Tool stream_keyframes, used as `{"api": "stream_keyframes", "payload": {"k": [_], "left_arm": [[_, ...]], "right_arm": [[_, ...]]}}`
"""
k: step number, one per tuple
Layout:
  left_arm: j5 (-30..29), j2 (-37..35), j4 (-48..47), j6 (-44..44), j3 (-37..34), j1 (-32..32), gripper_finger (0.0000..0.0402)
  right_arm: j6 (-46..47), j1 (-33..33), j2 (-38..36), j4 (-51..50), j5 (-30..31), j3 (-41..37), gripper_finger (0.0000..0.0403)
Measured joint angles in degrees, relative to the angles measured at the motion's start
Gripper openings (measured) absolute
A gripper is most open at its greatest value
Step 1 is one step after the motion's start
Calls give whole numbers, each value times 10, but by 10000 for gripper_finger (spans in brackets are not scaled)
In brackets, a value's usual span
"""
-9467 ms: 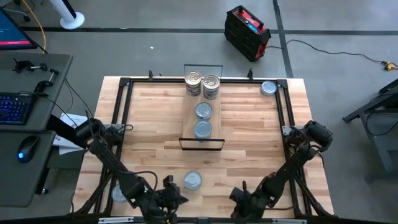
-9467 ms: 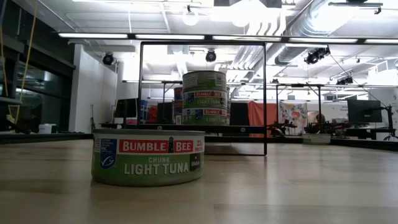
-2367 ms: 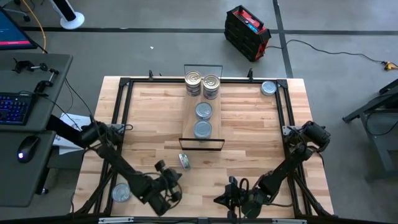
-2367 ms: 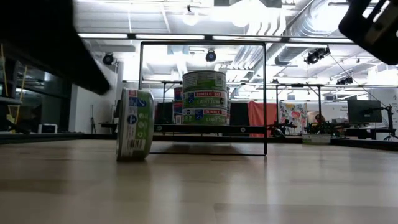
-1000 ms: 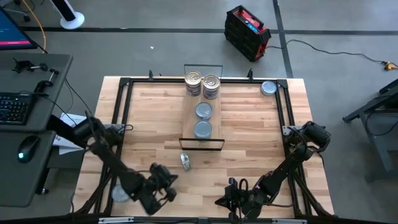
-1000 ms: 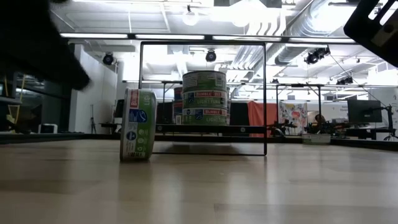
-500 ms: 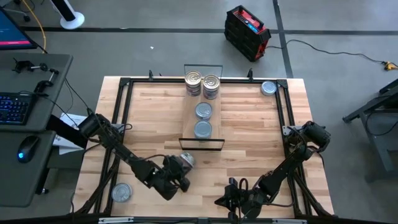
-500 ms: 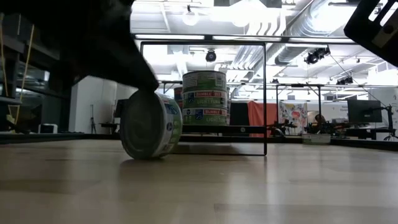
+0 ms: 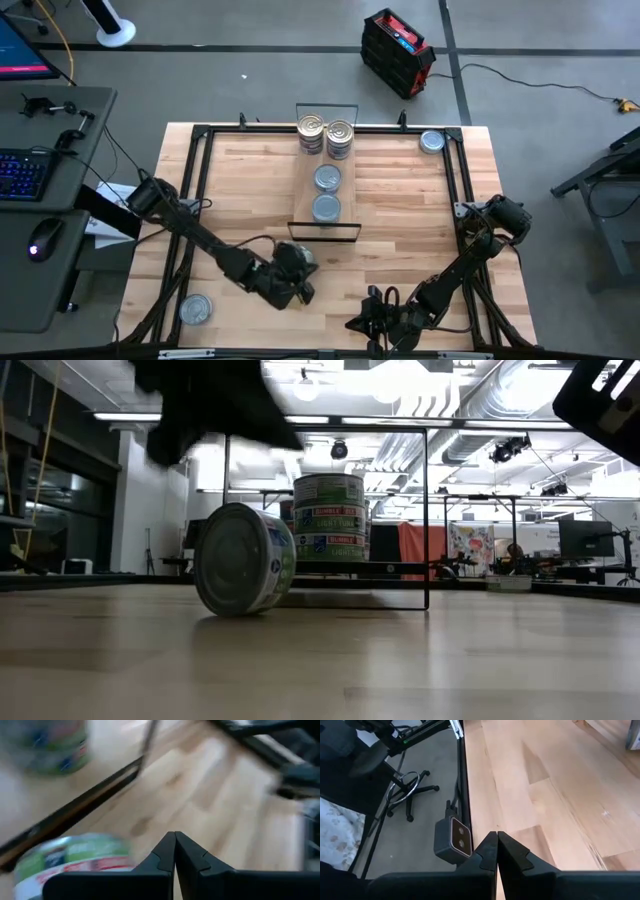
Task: Stack canned seafood by type on shelf
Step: Stack the green tuna can on top of the other green tuna cans on the shelf
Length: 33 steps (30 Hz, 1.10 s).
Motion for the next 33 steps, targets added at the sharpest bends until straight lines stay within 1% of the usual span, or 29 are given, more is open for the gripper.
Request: {"api": "stream_keyframes", "payload": {"k": [4, 6, 8, 9, 11, 13, 16, 18, 20, 22, 25, 27, 31, 33], "left_arm": [[4, -45, -9, 108, 25, -26, 0], [-1, -75, -23, 133, 28, -44, 0], [-27, -111, -82, 136, 27, -66, 0], [-43, -126, -114, 122, 28, -74, 0], [-73, -154, -206, 66, 27, -93, 0], [-90, -176, -287, -4, 26, -109, 0], [-97, -192, -366, -76, 27, -133, 0], [-92, -192, -400, -100, 26, -146, 0], [-83, -192, -429, -114, 15, -155, 0], [-51, -193, -451, -127, -8, -155, 0], [1, -212, -444, -133, -67, -155, 0], [15, -243, -387, -115, -115, -155, 0], [72, -335, -249, -9, -223, -150, 0], [88, -392, -226, 29, -266, -143, 0]], "right_arm": [[-7, 0, -1, 17, 0, 1, 0], [-22, -7, -1, 7, -3, 18, 0], [-48, -24, -1, -31, -32, 55, 0], [-66, -36, 0, -65, -44, 79, 0], [-111, -55, 8, -151, -47, 135, 0], [-148, -68, 19, -238, -28, 189, 0], [-158, -82, 28, -345, 19, 245, 0], [-155, -92, 30, -377, 28, 255, 0], [-146, -102, 31, -373, 24, 255, 0], [-127, -113, 32, -366, 15, 255, 0], [-96, -132, 33, -359, 0, 254, 7], [-82, -144, 36, -360, -9, 251, 23], [-63, -177, 38, -354, -59, 254, 77], [-60, -194, 46, -354, -97, 263, 109]]}}
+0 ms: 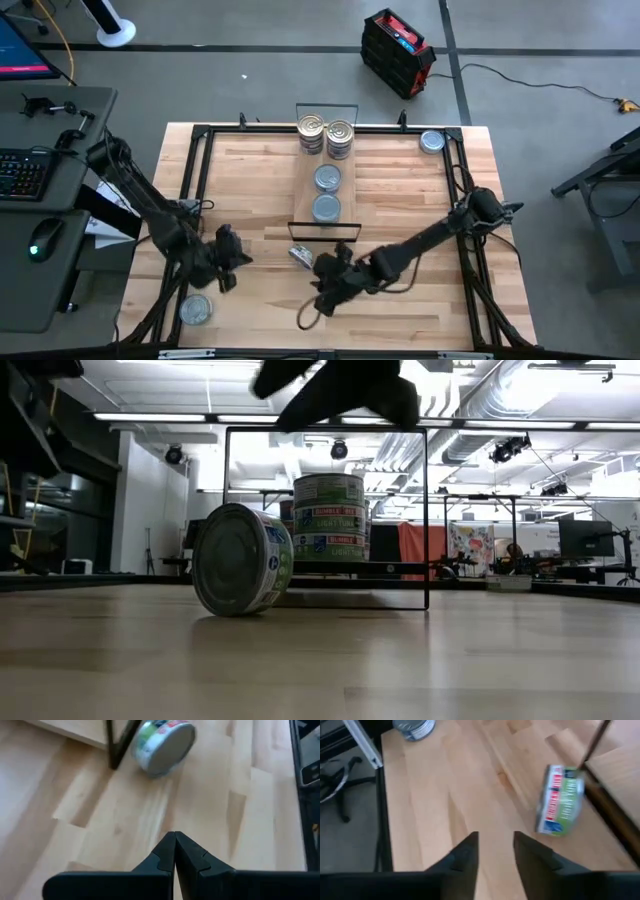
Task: Stack canned seafood by type on shelf
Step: Stack the green tuna can on top of the other green tuna cans on the shelf
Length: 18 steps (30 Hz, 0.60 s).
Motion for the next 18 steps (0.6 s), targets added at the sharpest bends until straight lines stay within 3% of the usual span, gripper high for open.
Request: {"api": "stream_keyframes", "payload": {"k": [4, 8, 14, 18], "left_arm": [[16, -109, 18, 63, -49, 11, 0], [31, -183, 18, 122, -74, 18, 0], [31, -216, 18, 127, -102, 37, 0], [32, -213, 17, 125, -104, 41, 0]], "right_arm": [[7, -26, 27, -17, -59, 47, 160], [-1, -37, 72, -121, -40, 118, 173], [23, -48, 126, -219, 34, 223, 174], [29, -57, 166, -259, 48, 268, 175]]}}
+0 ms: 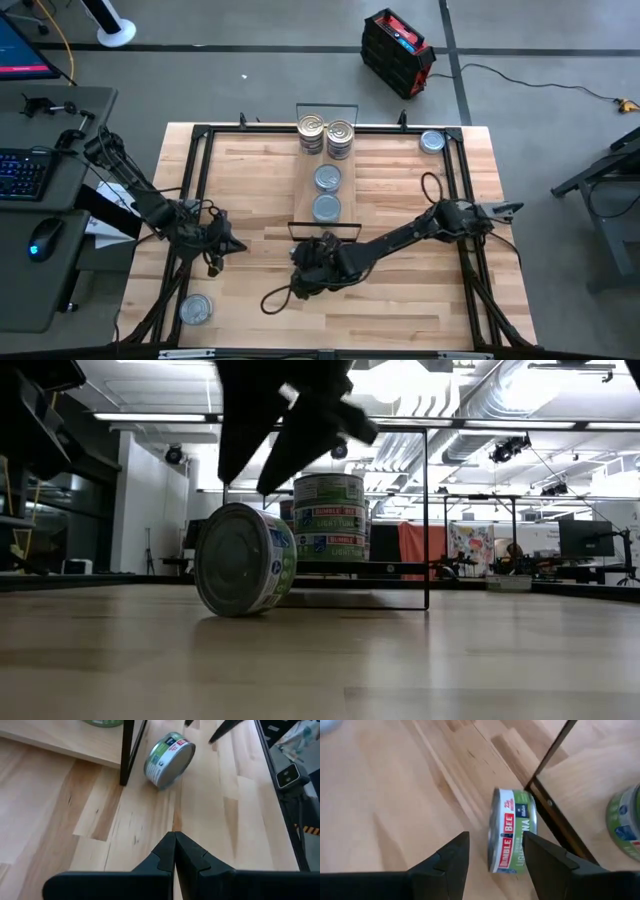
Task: Stack canned seafood by type on shelf
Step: Stack the green tuna can on top of the other green tuna cans on the shelf
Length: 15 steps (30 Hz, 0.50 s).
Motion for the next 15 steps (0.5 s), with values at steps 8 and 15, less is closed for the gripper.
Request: {"api": "stream_keyframes", "payload": {"k": [8, 15], "left_arm": [[31, 0, 1, -21, 0, 2, 0], [35, 0, 0, -21, 0, 2, 0]], "right_arm": [[31, -21, 28, -23, 4, 31, 175], [29, -26, 27, -51, -5, 31, 174]]}}
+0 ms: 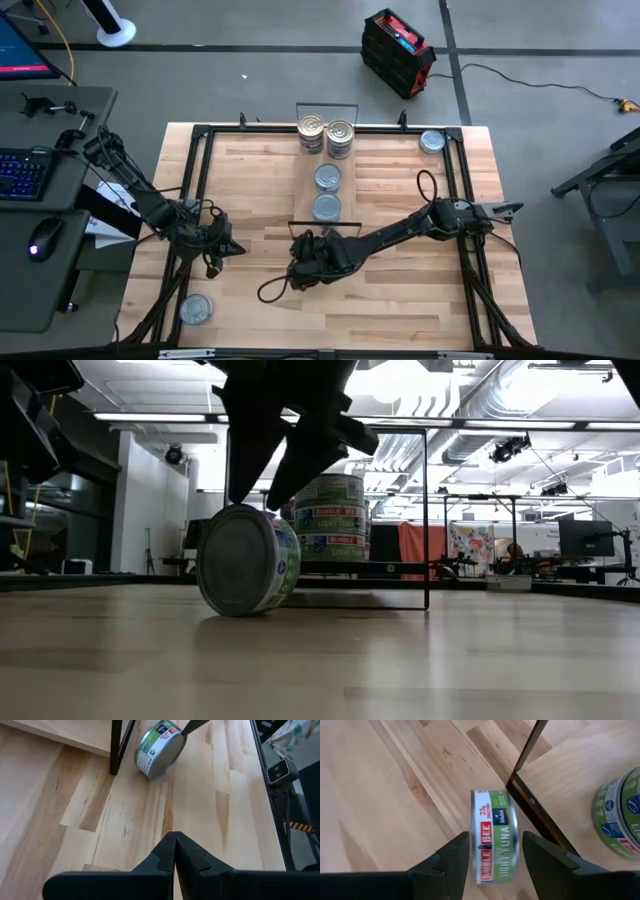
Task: Stack canned seafood by type on shelf
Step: Stack the green tuna can on top of the other green tuna cans on the shelf
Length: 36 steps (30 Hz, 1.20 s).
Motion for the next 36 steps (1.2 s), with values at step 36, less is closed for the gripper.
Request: {"api": "stream_keyframes", "payload": {"k": [36], "left_arm": [[74, 0, 3, -28, 1, 1, 0]], "right_arm": [[-50, -19, 35, 64, -123, -6, 157]]}}
